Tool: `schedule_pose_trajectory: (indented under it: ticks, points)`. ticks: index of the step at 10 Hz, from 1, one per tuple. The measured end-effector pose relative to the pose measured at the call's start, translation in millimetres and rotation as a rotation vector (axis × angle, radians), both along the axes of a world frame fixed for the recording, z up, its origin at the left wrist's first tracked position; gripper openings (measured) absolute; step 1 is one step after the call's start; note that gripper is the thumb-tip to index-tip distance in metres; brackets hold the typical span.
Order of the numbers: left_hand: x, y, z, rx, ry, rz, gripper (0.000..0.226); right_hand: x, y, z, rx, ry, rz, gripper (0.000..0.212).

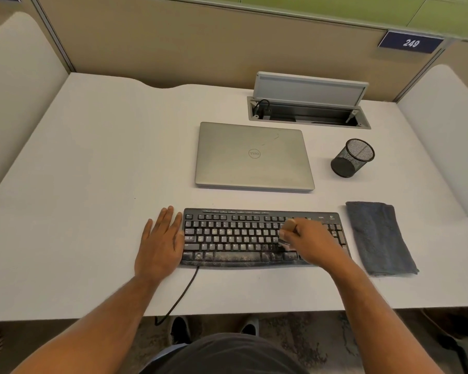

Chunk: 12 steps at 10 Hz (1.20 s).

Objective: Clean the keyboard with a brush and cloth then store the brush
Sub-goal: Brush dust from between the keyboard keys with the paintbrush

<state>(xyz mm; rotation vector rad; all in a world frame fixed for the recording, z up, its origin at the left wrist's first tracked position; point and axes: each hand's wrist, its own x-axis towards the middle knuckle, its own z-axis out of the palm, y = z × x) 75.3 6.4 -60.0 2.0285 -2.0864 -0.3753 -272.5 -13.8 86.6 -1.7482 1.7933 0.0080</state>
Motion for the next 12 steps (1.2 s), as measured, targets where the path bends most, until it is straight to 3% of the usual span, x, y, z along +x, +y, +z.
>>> schedule_pose_trajectory:
  ticks: [1, 3, 5, 6, 8, 9, 12]
  points:
    - [-0.3, -0.1, 0.0, -0.003, 0.002, 0.001, 0.066, 6.0, -0.6, 1.6, 0.039, -0.076, -0.014, 0.022]
    - [-0.4, -0.3, -0.6, 0.005, -0.006, 0.008, 0.067, 3.7, -1.3, 2.8, -0.042, -0.049, -0.157, 0.041]
    - [-0.2, -0.5, -0.2, 0.011, -0.006, 0.007, 0.067, 8.1, -1.9, 5.6, 0.014, -0.032, -0.123, 0.058]
    - [-0.3, -0.2, 0.6, 0.004, 0.004, 0.009, 0.067, 5.6, -3.2, 4.4, -0.065, -0.02, -0.146, 0.049]
    - [-0.6, -0.1, 0.4, 0.0, 0.007, 0.008, 0.067, 6.6, -0.8, 3.9, 0.06, -0.001, -0.102, 0.043]
    - [-0.4, -0.6, -0.3, 0.002, 0.005, 0.004, 0.067, 3.8, -3.5, 4.2, -0.027, -0.034, -0.152, 0.043]
    - [0.4, -0.1, -1.8, -0.005, 0.011, 0.007, 0.066, 0.5, -2.4, 3.6, 0.031, -0.042, -0.106, 0.039]
